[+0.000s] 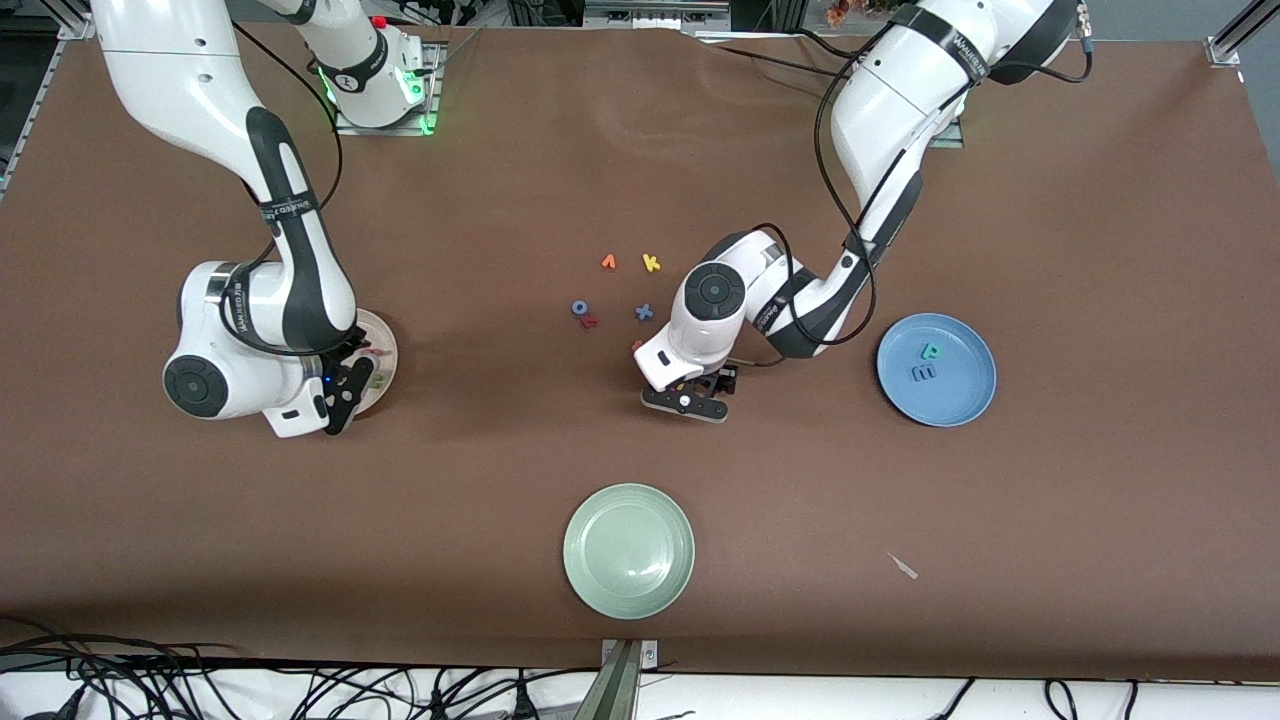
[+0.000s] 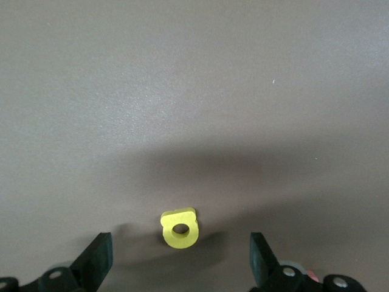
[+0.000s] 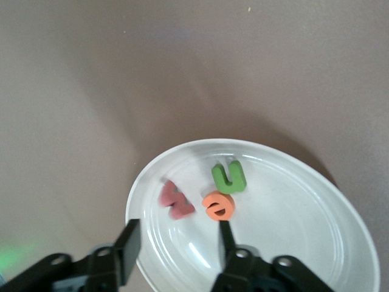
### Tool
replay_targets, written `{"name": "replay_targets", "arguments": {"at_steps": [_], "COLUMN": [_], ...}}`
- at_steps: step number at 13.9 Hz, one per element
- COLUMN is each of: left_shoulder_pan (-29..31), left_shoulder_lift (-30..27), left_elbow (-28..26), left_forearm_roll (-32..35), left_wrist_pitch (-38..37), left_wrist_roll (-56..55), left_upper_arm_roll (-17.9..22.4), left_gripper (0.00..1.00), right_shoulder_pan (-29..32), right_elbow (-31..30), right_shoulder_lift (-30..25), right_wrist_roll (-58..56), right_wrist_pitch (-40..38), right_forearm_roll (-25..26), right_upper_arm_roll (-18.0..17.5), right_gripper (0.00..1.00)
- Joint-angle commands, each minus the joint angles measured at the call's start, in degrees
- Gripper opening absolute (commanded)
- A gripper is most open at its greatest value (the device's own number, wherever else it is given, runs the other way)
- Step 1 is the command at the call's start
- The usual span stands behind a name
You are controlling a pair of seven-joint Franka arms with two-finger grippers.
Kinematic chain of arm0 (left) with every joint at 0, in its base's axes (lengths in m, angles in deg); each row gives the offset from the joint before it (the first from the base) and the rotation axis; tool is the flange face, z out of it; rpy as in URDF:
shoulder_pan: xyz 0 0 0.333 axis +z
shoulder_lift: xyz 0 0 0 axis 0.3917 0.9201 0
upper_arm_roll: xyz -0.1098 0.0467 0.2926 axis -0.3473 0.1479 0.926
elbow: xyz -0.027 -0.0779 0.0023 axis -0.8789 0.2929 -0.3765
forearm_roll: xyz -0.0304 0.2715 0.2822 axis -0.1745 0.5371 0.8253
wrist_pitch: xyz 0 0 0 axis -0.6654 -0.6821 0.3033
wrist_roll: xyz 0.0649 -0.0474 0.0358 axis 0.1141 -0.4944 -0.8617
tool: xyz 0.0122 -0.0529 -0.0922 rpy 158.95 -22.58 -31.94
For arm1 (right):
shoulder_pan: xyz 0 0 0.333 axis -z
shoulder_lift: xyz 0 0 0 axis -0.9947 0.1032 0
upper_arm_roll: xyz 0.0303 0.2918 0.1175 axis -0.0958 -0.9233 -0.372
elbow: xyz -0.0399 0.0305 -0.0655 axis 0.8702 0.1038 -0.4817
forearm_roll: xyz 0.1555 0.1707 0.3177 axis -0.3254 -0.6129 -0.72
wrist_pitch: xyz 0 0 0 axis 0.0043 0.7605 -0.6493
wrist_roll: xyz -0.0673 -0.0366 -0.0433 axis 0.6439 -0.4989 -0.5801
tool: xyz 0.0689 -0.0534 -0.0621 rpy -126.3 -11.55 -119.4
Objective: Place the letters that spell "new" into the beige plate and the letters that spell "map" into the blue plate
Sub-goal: 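Grasp yellow o with the left gripper while the right gripper drops w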
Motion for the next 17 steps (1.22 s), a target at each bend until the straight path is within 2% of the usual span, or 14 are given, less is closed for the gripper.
{"name": "replay_targets", "arguments": {"at_steps": [1,4,7,10,12,13,15,16,17], "left_shoulder_pan": [-0.38,-0.38,-0.29,-0.29,-0.29,-0.29,-0.11,0.06,0.32], "left_shoulder_lift": [0.62,0.88,1.49,1.67,1.58,1.32,1.06,0.97,0.62], "left_elbow": [1.11,1.11,1.28,1.28,1.28,1.28,1.28,1.19,1.19], "left_forearm_roll": [4.05,4.23,4.41,4.50,4.59,4.59,4.50,4.50,4.41], "left_wrist_pitch": [-0.45,-0.36,-0.36,-0.36,-0.36,-0.36,-0.45,-0.45,-0.80], "left_wrist_roll": [-0.51,-0.95,-0.95,-0.95,-0.95,-1.04,-1.12,-1.12,-1.12], "left_upper_arm_roll": [0.10,0.10,0.10,0.10,0.10,0.10,0.01,-0.08,-0.08], "left_gripper": [0.78,0.76,0.74,0.51,0.25,0.16,0.12,0.12,0.10], "right_shoulder_pan": [0.45,0.28,-0.51,-0.77,-3.22,-4.37,-8.04,-11.99,-13.16], "right_elbow": [2.03,4.75,9.23,12.14,13.72,14.77,15.40,15.14,15.57], "right_shoulder_lift": [-0.30,-0.38,-0.47,-0.74,-0.91,-0.91,-1.26,-2.57,-3.02], "right_wrist_roll": [3.07,9.47,19.83,32.05,37.68,40.41,45.59,48.32,52.87], "right_wrist_pitch": [-1.85,-4.73,-11.05,-15.72,-17.66,-18.10,-18.11,-18.28,-19.24], "right_forearm_roll": [-1.21,-1.30,-1.21,-1.12,-1.21,-1.21,-1.04,-0.51,-0.33], "right_upper_arm_roll": [-0.28,-0.37,-0.72,-0.99,-0.99,-0.90,-0.20,2.24,2.96], "right_gripper": [1.00,1.00,1.00,1.00,1.00,1.00,1.00,1.00,1.00]}}
